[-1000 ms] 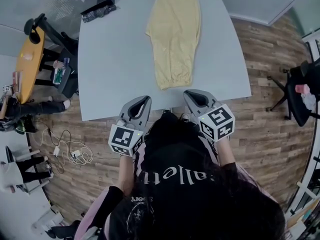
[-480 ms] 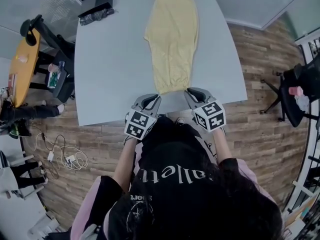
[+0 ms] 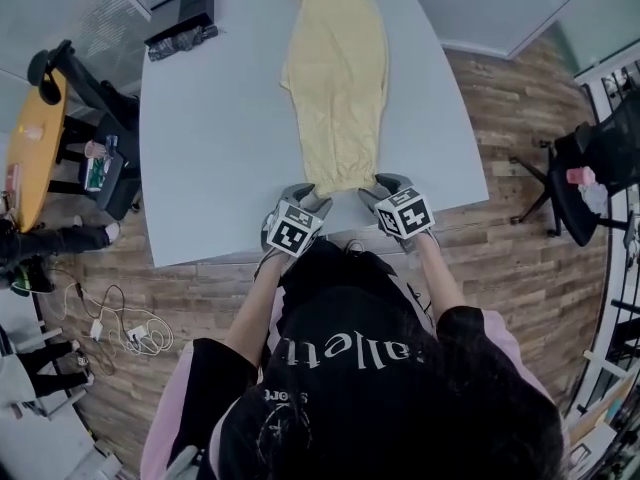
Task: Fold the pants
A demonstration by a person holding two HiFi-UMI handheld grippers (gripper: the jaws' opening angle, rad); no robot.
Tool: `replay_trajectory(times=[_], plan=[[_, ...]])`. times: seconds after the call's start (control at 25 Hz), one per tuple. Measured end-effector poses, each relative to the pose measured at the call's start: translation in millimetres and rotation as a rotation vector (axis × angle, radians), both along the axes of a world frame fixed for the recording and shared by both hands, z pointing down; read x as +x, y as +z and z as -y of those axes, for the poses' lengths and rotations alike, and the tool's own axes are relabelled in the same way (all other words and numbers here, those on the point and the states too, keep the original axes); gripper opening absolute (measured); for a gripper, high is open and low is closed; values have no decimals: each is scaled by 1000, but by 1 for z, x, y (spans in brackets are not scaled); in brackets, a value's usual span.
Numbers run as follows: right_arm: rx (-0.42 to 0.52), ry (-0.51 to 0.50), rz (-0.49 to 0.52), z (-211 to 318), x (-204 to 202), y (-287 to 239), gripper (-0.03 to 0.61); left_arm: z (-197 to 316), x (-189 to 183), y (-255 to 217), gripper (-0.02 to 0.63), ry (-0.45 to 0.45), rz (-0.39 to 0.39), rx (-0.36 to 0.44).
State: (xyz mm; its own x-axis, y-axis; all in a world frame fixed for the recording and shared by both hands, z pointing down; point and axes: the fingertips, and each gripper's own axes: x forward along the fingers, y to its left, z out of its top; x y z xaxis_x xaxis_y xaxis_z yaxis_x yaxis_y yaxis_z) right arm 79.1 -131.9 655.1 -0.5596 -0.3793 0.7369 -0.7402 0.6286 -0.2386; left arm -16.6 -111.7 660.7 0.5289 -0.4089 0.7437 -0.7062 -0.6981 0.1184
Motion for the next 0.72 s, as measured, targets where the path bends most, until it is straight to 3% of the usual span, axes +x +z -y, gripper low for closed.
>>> replay_trajectory(times=[0.28,0.4,0.56,0.72], plan=[[-62,70,-70,0,1,29,241,4,-3,24,194,-3,65,-33],[-58,90,-73,-2,0,33,241,1,-4,28,134,-7,60,-37],[-48,91,-73,-4,-1,30,241,-1,-5,19,107,-5,12,-43],[-39,84,-55,-11,-6,24,241,0,-5,-18,103,-53,-138,-30]])
